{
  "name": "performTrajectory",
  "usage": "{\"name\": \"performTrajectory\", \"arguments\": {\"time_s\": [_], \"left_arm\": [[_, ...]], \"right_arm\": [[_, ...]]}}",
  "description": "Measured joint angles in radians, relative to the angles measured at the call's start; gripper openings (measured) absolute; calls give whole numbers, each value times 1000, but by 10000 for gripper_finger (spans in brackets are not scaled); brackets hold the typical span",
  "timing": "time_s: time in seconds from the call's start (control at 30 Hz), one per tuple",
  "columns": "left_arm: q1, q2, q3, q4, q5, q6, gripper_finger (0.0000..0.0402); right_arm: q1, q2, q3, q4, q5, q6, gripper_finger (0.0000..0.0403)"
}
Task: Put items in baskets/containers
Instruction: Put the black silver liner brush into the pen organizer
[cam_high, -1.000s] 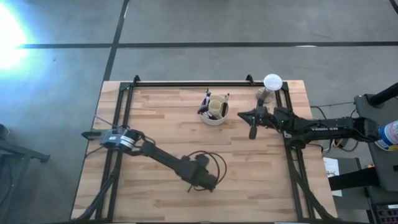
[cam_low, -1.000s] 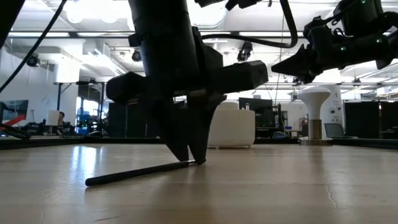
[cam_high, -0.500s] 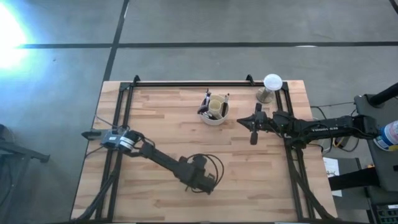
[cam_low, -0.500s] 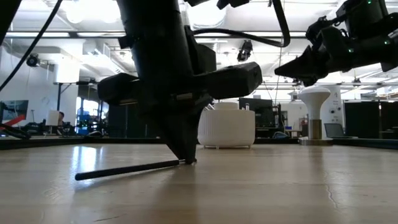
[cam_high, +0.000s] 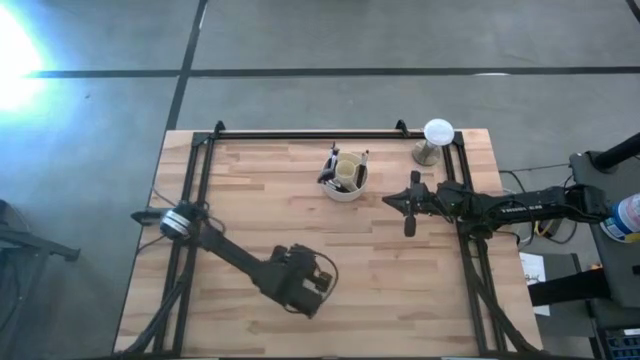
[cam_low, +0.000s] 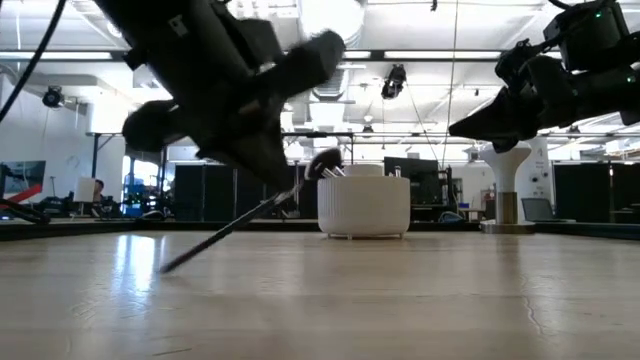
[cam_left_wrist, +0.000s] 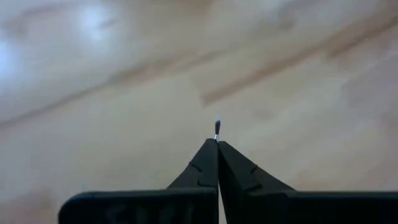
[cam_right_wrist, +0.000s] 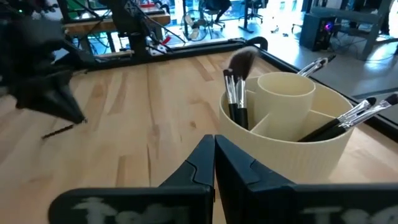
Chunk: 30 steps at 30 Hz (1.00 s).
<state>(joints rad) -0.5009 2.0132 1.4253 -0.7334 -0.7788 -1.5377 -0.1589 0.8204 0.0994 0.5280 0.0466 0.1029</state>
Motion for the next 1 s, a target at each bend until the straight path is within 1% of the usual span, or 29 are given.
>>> {"name": "performTrajectory", "arguments": {"time_s": [0.07, 0.13, 0.27, 0.37, 0.47, 0.53, 0.63, 0.7, 0.77, 0.83, 0.93, 1.0], "left_arm": [[-3, -67, -114, 170, -58, 43, 1], [-5, -133, -247, 384, -109, 114, 1], [-5, -227, -499, 823, -153, 305, 1], [4, -280, -648, 1134, -185, 457, 1], [21, -301, -764, 1342, -175, 545, 1], [37, -313, -808, 1406, -115, 555, 1], [71, -315, -817, 1389, -2, 518, 1], [97, -315, -788, 1286, 51, 495, 8], [124, -315, -729, 1119, 98, 469, 21], [152, -316, -649, 896, 137, 448, 39], [182, -316, -516, 571, 161, 411, 67], [201, -316, -437, 402, 181, 388, 82]], "right_arm": [[0, 0, 0, 0, -5, 6, 8], [0, 0, 0, 1, -21, 13, 8], [4, 0, 1, 5, -49, 34, 8], [5, 0, 1, 6, -52, 58, 8], [6, 0, 1, 5, -54, 87, 8], [9, 0, 1, 1, -55, 110, 8], [18, 0, 0, 2, -55, 115, 8], [18, 0, 0, 1, -56, 111, 8], [18, 0, 0, 2, -55, 109, 8], [18, 0, 0, 1, -55, 108, 8], [18, 0, 0, 2, -55, 107, 8], [18, 0, 0, 2, -55, 104, 8]]}}
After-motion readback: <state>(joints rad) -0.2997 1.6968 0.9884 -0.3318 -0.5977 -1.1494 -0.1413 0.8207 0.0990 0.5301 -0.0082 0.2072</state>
